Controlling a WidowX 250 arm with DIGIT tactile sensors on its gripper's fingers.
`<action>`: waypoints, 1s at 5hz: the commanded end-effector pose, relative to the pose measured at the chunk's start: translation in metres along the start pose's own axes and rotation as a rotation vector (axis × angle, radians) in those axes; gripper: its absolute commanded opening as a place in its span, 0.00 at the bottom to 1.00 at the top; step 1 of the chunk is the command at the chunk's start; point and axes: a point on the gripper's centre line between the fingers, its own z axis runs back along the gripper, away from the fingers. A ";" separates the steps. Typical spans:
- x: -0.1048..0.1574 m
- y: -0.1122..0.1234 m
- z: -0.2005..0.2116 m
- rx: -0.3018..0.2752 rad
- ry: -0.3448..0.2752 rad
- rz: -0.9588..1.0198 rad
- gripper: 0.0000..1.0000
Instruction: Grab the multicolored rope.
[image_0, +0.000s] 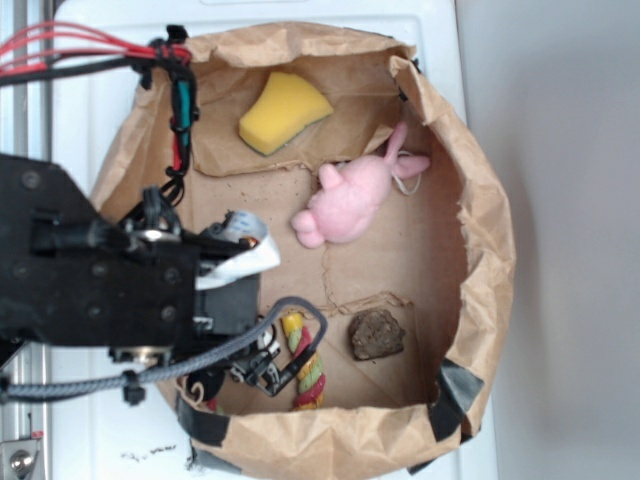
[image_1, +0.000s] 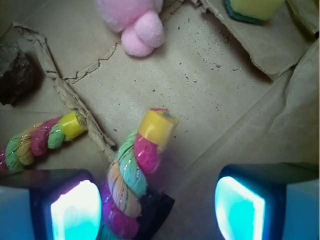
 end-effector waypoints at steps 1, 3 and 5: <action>0.001 -0.020 -0.001 -0.037 0.004 0.017 1.00; -0.003 -0.034 -0.016 -0.029 -0.010 0.025 1.00; -0.003 -0.032 -0.012 -0.021 -0.005 0.058 0.00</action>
